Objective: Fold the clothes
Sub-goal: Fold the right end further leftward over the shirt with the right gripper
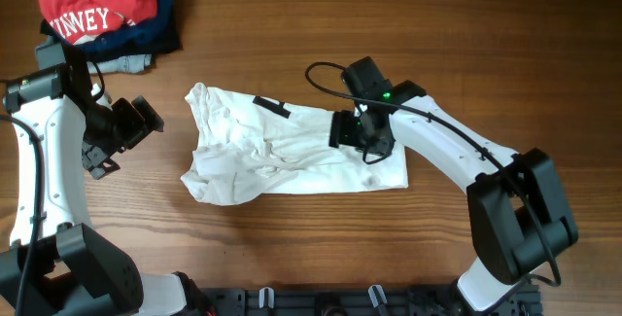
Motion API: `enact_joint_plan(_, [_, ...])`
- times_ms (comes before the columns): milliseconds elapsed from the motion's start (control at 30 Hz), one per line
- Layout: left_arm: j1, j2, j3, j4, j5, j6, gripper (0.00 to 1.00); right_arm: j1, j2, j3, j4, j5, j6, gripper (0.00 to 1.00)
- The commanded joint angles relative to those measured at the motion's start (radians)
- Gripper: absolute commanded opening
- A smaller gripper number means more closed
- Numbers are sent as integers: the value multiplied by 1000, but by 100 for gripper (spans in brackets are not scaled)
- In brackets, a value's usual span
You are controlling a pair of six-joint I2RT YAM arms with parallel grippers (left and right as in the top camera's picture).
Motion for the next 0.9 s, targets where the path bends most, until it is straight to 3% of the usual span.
enact_joint_plan(0, [2, -5, -3, 0, 9, 16, 100, -1, 12, 105, -67, -118, -56, 78])
enact_joint_plan(133, [2, -5, -3, -1, 9, 16, 100, -54, -5, 258, -312, 48, -82, 79])
enact_joint_plan(200, [2, -5, -3, -1, 9, 16, 100, -84, -7, 250, -411, 33, -205, 76])
enact_joint_plan(267, [2, -5, -3, -1, 9, 16, 100, -89, -6, 159, -446, -31, -274, 31])
enact_joint_plan(300, [2, -5, -3, -1, 9, 16, 100, -89, -6, 106, -420, -68, -283, 20])
enact_joint_plan(467, [2, -5, -3, -5, 9, 16, 100, -87, -6, -97, -254, -249, -318, 18])
enact_joint_plan(600, [2, -5, -3, -8, 9, 16, 100, -88, 42, -117, -56, -360, -301, 27])
enact_joint_plan(700, [2, -5, -3, -11, 9, 16, 100, -99, 153, -115, 72, -381, -294, 21])
enact_joint_plan(867, [2, -5, -3, -8, 9, 16, 100, -227, 180, -66, 87, -499, -372, 15])
